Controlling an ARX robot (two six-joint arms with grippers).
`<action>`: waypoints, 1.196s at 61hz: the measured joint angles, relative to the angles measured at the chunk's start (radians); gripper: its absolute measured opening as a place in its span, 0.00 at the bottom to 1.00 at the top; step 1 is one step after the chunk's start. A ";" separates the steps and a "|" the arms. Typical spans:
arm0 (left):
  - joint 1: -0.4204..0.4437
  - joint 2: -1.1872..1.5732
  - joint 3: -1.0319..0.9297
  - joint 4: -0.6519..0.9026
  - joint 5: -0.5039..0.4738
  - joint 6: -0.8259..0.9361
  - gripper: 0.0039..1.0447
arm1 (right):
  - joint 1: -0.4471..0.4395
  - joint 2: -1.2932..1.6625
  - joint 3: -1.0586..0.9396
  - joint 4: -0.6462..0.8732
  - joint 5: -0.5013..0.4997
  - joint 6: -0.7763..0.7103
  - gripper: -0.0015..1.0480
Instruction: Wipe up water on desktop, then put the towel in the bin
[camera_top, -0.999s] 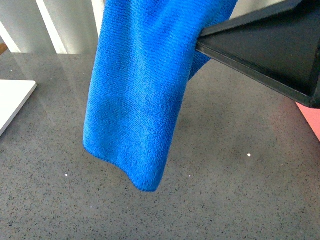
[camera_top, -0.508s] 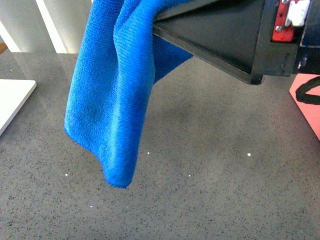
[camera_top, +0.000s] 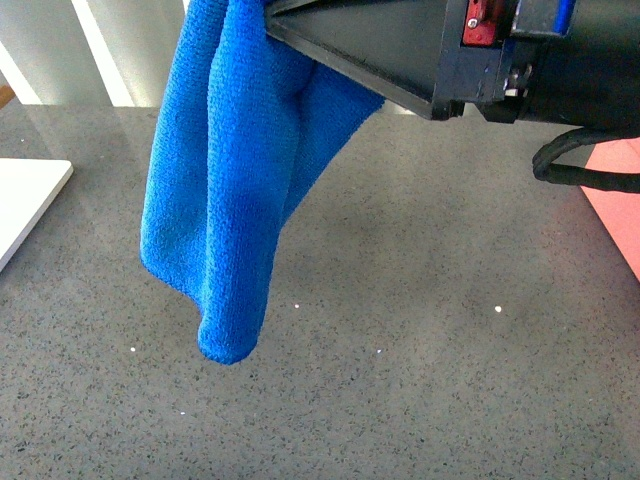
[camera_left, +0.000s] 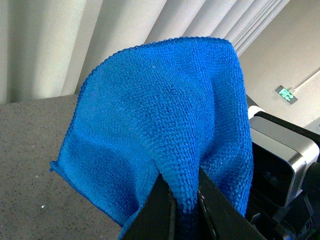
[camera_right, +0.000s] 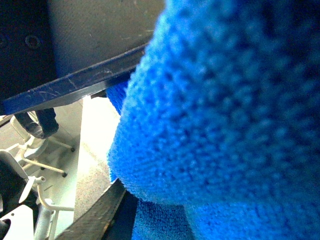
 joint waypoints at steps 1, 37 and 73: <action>0.000 0.000 0.000 0.000 0.000 0.000 0.03 | 0.000 0.000 0.000 0.001 0.002 0.001 0.23; 0.000 0.000 0.000 0.000 0.001 0.000 0.90 | -0.015 -0.028 -0.008 -0.052 0.011 -0.016 0.04; 0.133 -0.330 -0.523 0.334 -0.701 0.349 0.08 | -0.018 -0.052 -0.023 -0.071 0.012 -0.029 0.04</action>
